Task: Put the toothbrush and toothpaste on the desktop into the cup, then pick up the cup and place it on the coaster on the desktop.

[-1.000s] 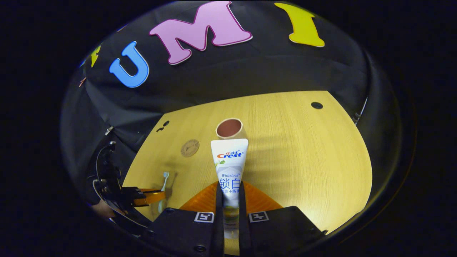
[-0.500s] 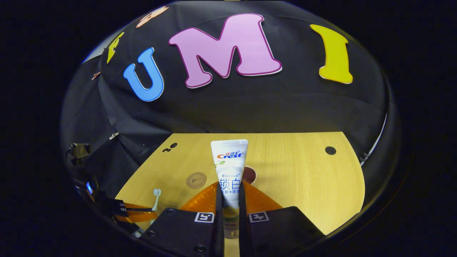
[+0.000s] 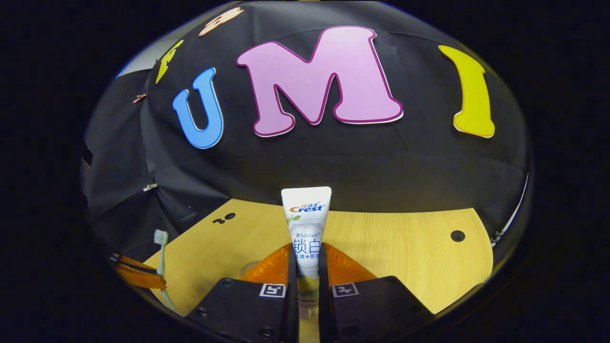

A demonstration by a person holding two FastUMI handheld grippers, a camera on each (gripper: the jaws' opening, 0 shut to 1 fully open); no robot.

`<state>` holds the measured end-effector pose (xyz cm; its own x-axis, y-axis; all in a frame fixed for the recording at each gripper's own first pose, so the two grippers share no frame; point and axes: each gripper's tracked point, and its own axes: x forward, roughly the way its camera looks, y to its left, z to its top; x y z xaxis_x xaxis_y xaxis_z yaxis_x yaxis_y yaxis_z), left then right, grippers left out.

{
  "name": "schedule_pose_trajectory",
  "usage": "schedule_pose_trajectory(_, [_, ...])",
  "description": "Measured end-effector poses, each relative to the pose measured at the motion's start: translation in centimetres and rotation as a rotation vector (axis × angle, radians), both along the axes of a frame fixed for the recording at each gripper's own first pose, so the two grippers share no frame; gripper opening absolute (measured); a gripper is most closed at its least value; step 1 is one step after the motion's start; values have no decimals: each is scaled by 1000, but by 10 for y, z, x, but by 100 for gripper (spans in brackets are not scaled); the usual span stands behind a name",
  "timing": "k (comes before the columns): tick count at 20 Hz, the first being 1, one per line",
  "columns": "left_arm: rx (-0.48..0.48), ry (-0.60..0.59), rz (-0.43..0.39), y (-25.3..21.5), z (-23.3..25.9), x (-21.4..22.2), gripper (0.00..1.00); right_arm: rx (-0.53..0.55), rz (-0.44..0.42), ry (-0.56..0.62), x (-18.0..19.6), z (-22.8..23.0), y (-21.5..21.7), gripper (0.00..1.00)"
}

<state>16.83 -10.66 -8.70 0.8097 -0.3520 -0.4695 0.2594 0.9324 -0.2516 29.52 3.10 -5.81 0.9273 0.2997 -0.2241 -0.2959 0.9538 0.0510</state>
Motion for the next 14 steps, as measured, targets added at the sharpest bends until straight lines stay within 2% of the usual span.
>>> schedule_pose_trajectory(2, [-17,-11,13,3,1,3,6,-28,-3,-45,15,0,-2,20])
schedule_pose_trajectory(7, [-37,-64,18,11,10,11,6,-27,-11,-60,36,-19,-13,20])
schedule_pose_trajectory(8, [-34,-81,15,12,13,13,11,-23,-13,-71,39,-20,-15,20])
schedule_pose_trajectory(9, [-29,-87,10,13,14,15,6,-12,-13,-67,40,-25,-16,20])
schedule_pose_trajectory(14, [-21,-98,16,11,14,18,6,-8,-12,-44,43,-45,-18,20])
